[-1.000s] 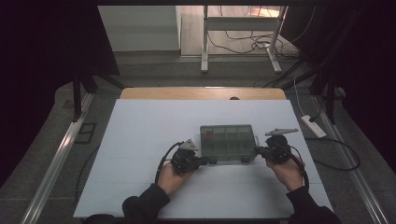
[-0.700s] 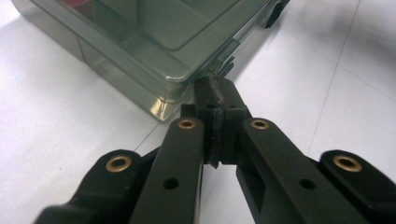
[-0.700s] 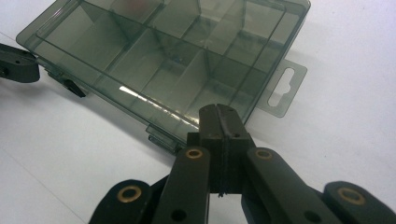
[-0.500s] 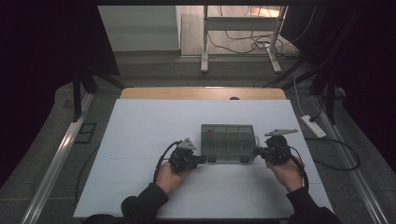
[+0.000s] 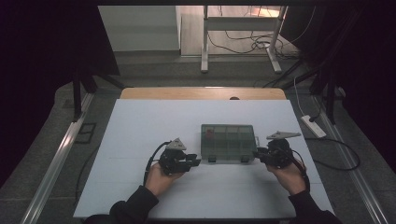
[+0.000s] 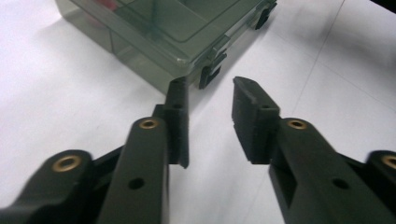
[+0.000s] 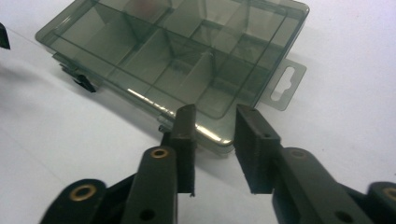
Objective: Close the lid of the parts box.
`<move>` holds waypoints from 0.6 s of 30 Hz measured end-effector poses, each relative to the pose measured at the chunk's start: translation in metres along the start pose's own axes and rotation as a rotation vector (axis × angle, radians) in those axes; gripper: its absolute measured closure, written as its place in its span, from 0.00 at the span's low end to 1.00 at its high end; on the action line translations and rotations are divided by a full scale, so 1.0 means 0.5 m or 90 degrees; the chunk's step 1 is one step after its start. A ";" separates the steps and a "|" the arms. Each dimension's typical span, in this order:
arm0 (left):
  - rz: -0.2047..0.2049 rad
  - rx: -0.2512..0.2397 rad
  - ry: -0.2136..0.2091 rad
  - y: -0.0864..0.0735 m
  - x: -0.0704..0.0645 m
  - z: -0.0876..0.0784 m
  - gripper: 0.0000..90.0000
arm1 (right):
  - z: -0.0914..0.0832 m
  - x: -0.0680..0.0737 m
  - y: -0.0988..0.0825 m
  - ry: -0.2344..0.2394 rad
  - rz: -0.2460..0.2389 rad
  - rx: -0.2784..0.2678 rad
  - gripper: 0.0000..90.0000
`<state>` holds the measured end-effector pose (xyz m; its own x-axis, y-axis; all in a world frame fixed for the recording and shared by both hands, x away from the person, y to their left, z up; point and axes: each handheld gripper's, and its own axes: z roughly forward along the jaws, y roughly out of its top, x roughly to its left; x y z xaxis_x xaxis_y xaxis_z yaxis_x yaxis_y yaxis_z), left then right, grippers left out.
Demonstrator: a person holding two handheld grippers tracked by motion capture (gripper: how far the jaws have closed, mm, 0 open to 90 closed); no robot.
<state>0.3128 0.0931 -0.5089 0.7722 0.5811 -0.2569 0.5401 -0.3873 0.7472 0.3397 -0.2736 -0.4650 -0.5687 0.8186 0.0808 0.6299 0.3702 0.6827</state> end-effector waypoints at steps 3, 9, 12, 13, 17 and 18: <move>-0.005 -0.002 0.002 -0.006 0.000 -0.012 0.66 | -0.005 0.001 -0.002 0.004 -0.003 -0.003 0.69; -0.014 -0.012 0.015 -0.026 0.000 -0.045 0.56 | -0.020 0.013 -0.009 0.009 -0.012 -0.013 0.53; -0.024 -0.018 0.021 -0.037 0.001 -0.062 0.45 | -0.031 0.022 -0.017 0.009 -0.021 -0.020 0.41; -0.027 -0.020 0.022 -0.041 0.002 -0.068 0.45 | -0.031 0.022 -0.017 0.009 -0.021 -0.020 0.41; -0.037 -0.029 0.031 -0.061 0.003 -0.094 0.34 | -0.045 0.028 -0.027 0.012 -0.024 -0.015 0.29; -0.037 -0.032 0.033 -0.067 0.002 -0.103 0.30 | -0.049 0.030 -0.031 0.010 -0.023 -0.012 0.26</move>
<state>0.2782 0.1436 -0.5027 0.7205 0.6388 -0.2699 0.5654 -0.3157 0.7620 0.3084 -0.2777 -0.4566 -0.5994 0.7977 0.0663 0.5983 0.3915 0.6991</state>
